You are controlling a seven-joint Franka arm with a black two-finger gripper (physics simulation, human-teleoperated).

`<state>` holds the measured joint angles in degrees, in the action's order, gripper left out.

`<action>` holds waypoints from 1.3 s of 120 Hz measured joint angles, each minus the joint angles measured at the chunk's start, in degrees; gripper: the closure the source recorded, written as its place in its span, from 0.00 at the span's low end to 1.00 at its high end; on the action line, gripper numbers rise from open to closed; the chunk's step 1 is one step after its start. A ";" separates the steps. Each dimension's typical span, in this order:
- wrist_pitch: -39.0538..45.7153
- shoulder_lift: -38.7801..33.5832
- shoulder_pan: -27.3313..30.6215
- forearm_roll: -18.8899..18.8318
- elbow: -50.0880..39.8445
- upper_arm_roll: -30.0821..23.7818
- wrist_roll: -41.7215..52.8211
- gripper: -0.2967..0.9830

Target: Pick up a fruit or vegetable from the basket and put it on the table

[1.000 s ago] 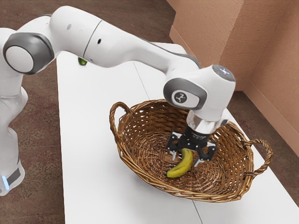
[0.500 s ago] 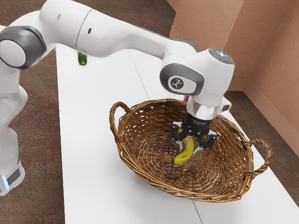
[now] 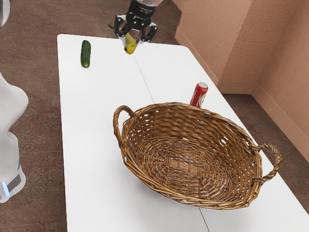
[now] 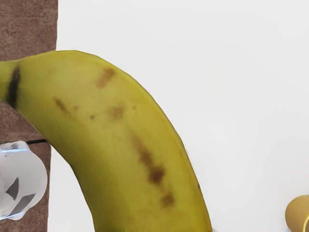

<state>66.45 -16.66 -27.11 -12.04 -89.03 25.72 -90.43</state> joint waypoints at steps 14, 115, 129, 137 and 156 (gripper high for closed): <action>-1.21 2.12 0.38 -2.01 2.11 10.45 3.44 0.63; 17.63 11.13 3.69 3.60 15.20 34.20 58.75 0.63; 23.81 16.11 4.42 10.71 15.66 31.46 65.00 0.63; 26.64 19.12 4.30 14.10 15.95 30.28 68.05 0.63; 30.89 26.44 12.34 23.47 16.19 27.53 74.96 0.64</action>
<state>97.34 9.78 -14.77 11.43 -72.84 53.25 -15.47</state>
